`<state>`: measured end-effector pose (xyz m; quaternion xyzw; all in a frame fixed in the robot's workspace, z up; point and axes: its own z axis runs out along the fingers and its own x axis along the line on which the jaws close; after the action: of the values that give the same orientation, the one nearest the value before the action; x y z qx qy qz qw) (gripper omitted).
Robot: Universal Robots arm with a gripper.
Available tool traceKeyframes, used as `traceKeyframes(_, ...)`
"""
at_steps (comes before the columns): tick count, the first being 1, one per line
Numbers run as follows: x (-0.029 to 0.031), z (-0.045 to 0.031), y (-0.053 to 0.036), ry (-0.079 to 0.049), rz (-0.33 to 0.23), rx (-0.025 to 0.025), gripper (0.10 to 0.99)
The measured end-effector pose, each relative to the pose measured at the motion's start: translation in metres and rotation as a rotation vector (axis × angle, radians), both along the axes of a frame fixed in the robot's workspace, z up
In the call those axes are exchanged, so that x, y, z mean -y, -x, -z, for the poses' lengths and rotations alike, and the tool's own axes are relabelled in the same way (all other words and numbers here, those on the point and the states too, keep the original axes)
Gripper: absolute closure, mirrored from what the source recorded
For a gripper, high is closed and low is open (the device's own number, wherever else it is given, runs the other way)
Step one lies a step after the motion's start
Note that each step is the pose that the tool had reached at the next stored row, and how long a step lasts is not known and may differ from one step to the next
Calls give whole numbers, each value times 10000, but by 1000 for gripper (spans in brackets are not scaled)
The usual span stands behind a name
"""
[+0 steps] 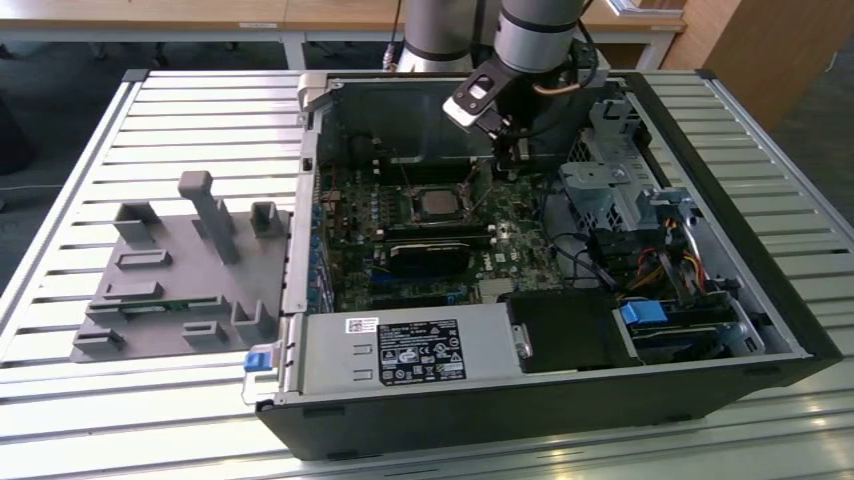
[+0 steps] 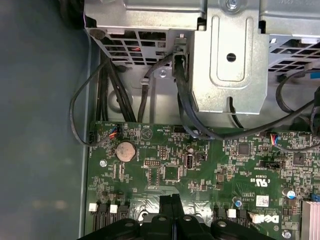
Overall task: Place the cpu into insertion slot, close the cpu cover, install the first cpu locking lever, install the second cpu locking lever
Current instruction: 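Close the cpu cover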
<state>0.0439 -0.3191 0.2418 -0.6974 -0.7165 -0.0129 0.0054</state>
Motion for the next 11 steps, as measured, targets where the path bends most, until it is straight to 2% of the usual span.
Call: traceKeyframes(11,0,3,92,-2,1,1,980)
